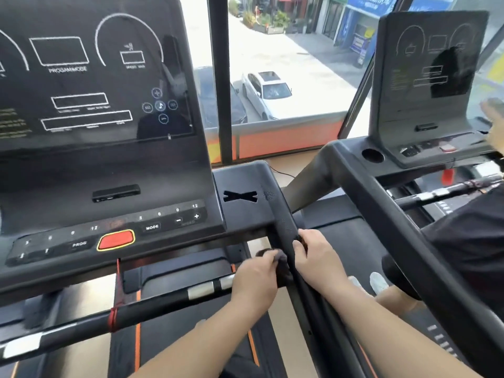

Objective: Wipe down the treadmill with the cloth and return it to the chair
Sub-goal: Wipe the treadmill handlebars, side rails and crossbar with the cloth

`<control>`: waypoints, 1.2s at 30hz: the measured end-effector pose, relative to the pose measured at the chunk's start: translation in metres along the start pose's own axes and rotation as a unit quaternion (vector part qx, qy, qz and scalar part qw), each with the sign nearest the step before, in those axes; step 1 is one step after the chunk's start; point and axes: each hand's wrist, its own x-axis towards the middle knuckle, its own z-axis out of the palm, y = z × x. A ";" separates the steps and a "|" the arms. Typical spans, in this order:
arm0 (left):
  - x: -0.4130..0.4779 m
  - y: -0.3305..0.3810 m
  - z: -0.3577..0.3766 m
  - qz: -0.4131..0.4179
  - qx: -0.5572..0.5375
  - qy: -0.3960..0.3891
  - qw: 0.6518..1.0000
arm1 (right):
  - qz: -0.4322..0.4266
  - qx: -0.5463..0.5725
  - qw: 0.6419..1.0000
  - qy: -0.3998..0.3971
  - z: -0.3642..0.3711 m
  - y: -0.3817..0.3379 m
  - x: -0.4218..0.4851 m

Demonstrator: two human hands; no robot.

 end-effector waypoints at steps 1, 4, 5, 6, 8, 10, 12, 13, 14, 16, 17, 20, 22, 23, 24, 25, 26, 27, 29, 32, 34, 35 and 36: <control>0.005 -0.003 -0.010 -0.054 -0.058 -0.001 0.997 | -0.008 -0.012 1.000 -0.002 -0.001 -0.007 0.009; 0.035 -0.010 -0.047 -0.179 -0.190 0.088 0.961 | -0.013 -0.038 0.999 -0.018 -0.005 -0.023 0.039; 0.043 -0.008 -0.061 -0.178 -0.198 0.121 0.956 | -0.010 -0.039 0.999 -0.025 -0.006 -0.027 0.050; 0.050 -0.002 -0.076 -0.151 -0.187 0.143 0.960 | -0.005 -0.038 0.999 -0.036 -0.007 -0.031 0.062; 0.062 0.013 -0.100 -0.062 -0.143 0.167 0.974 | 0.009 -0.045 0.997 -0.060 -0.010 -0.038 0.082; 0.073 0.022 -0.112 0.013 -0.044 0.182 0.982 | 0.030 -0.044 0.995 -0.084 -0.013 -0.045 0.096; 0.092 0.015 -0.101 0.065 0.094 0.160 0.980 | 0.053 -0.055 0.991 -0.113 -0.012 -0.050 0.105; 0.101 0.008 -0.090 0.070 0.173 0.105 0.977 | 0.063 -0.069 0.987 -0.128 -0.011 -0.052 0.107; 0.108 0.001 -0.076 0.070 0.239 0.026 0.968 | 0.070 -0.086 0.984 -0.136 -0.011 -0.053 0.109; 0.118 -0.015 -0.046 0.049 0.306 -0.098 0.946 | 0.081 -0.111 0.982 -0.132 -0.011 -0.054 0.110; 0.123 -0.020 -0.036 0.042 0.310 -0.116 0.943 | 0.087 -0.122 0.980 -0.128 -0.012 -0.056 0.111; 0.150 -0.020 -0.035 0.074 0.309 -0.103 0.942 | 0.099 -0.144 0.976 -0.129 -0.014 -0.062 0.112; 0.186 -0.020 -0.042 0.080 0.323 -0.095 0.938 | 0.104 -0.152 0.974 -0.131 -0.013 -0.066 0.114; 0.203 -0.021 -0.046 0.073 0.329 -0.095 0.937 | 0.106 -0.155 0.973 -0.136 -0.014 -0.068 0.115; 0.216 -0.022 -0.050 0.065 0.335 -0.096 0.935 | 0.107 -0.157 0.972 -0.139 -0.014 -0.069 0.115; 0.222 -0.023 -0.051 0.061 0.336 -0.094 0.935 | 0.108 -0.158 0.972 -0.139 -0.014 -0.069 0.116; 0.218 -0.023 -0.050 0.057 0.329 -0.093 0.938 | 0.108 -0.158 0.972 -0.140 -0.014 -0.069 0.116; 0.207 -0.023 -0.048 0.056 0.322 -0.097 0.940 | 0.108 -0.155 0.972 -0.139 -0.014 -0.069 0.114; 0.169 -0.017 -0.047 0.059 0.313 -0.116 0.941 | 0.107 -0.143 0.975 -0.130 -0.012 -0.066 0.111; 0.126 -0.013 -0.054 0.090 0.365 -0.170 0.911 | 0.098 -0.150 0.976 -0.122 -0.010 -0.066 0.110; 0.130 -0.021 -0.063 0.107 0.386 -0.163 0.902 | 0.098 -0.160 0.974 -0.126 -0.011 -0.068 0.110; 0.143 -0.025 -0.067 0.099 0.385 -0.145 0.906 | 0.099 -0.165 0.973 -0.128 -0.011 -0.069 0.110; 0.161 -0.029 -0.070 0.080 0.380 -0.129 0.913 | 0.100 -0.169 0.972 -0.131 -0.011 -0.069 0.111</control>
